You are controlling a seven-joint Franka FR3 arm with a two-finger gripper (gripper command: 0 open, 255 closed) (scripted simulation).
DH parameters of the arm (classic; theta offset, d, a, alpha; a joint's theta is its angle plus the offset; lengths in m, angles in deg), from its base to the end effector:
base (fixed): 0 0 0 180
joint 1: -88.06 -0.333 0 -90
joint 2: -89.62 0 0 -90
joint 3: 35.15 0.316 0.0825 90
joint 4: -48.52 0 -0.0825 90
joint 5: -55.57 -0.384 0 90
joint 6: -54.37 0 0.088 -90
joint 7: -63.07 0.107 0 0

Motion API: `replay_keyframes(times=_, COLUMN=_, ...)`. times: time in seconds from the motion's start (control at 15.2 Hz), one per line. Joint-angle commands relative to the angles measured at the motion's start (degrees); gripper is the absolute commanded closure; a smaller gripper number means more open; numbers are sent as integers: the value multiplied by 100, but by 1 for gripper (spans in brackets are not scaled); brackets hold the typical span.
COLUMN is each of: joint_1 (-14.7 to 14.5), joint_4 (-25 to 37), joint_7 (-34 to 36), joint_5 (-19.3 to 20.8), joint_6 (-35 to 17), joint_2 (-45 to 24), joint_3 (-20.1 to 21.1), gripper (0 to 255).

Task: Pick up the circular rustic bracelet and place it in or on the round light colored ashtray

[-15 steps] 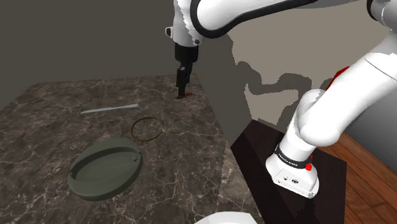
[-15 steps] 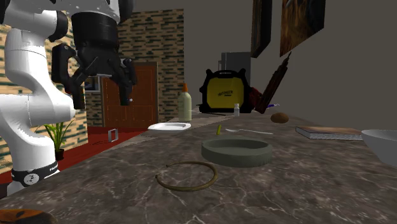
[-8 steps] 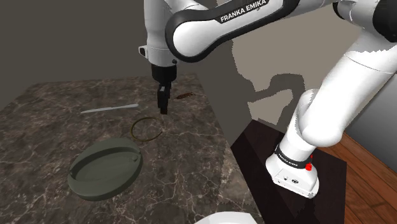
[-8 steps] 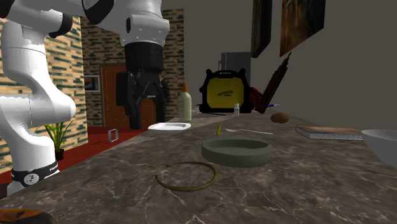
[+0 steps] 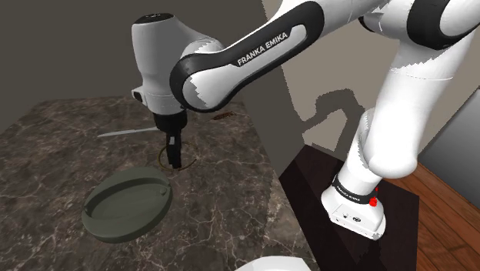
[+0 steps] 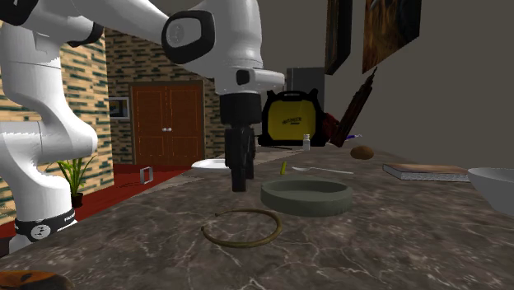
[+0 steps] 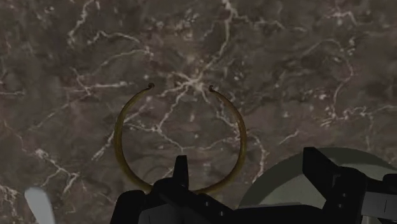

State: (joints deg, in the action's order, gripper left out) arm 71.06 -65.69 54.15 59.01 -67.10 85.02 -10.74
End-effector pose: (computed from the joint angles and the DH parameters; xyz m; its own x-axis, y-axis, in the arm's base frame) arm 0.4364 0.3760 0.4299 0.6154 0.7867 0.0500 0.7865 -0.6170 0.0278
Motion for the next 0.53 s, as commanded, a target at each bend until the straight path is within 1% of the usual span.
replay_keyframes(times=0.0, joint_1=-77, joint_4=81, joint_7=43, joint_5=123, joint_6=-88, joint_2=-202, joint_3=52, gripper=0)
replay_keyframes(times=0.46, joint_1=-104, joint_4=-142, joint_7=147, joint_5=277, joint_6=-538, joint_2=-459, joint_3=25, gripper=0)
